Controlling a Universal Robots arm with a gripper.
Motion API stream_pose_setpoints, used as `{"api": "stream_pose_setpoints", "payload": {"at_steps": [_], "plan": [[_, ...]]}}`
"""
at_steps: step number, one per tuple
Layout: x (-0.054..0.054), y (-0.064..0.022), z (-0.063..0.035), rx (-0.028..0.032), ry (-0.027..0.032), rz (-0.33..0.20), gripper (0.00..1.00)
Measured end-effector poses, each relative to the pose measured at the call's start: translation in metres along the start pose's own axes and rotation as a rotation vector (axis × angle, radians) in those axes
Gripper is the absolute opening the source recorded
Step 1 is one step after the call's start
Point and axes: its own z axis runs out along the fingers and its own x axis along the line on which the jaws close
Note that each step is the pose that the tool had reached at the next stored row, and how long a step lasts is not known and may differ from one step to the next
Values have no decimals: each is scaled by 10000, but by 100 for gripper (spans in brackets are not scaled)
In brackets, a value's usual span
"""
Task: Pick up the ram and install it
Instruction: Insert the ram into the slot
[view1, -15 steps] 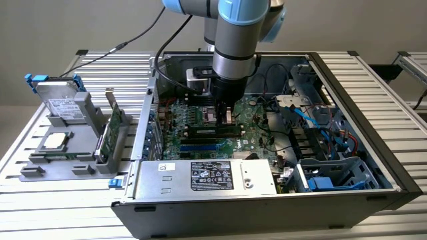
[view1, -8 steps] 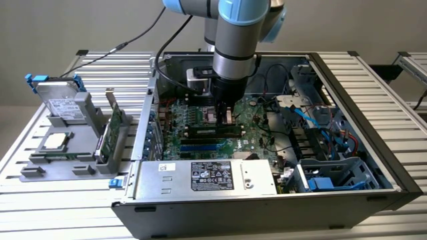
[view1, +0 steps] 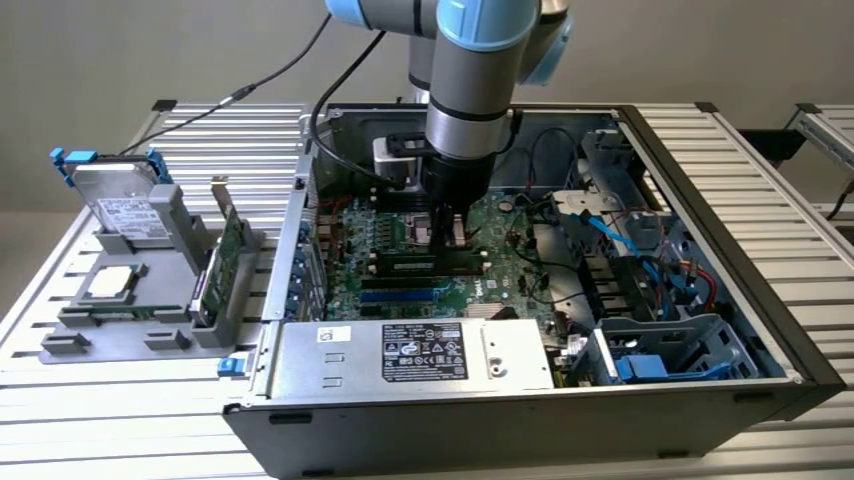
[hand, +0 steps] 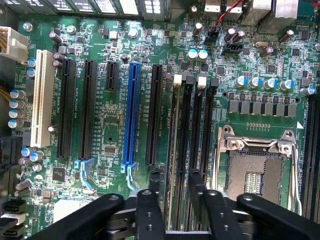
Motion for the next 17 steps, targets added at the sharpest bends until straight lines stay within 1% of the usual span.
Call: {"api": "stream_pose_setpoints", "payload": {"at_steps": [1, 2, 3, 4, 5, 15, 17], "plan": [[0, 0, 0, 0, 0, 0, 45], [1, 0, -4, 0, 1, 0, 45], [0, 1, -13, -1, 1, 1, 51], [0, 2, -26, -1, 1, 1, 51], [0, 3, -47, 0, 0, 0, 58], [5, 17, -244, -4, 0, 0, 58], [5, 17, -253, -3, -3, 0, 58]]}}
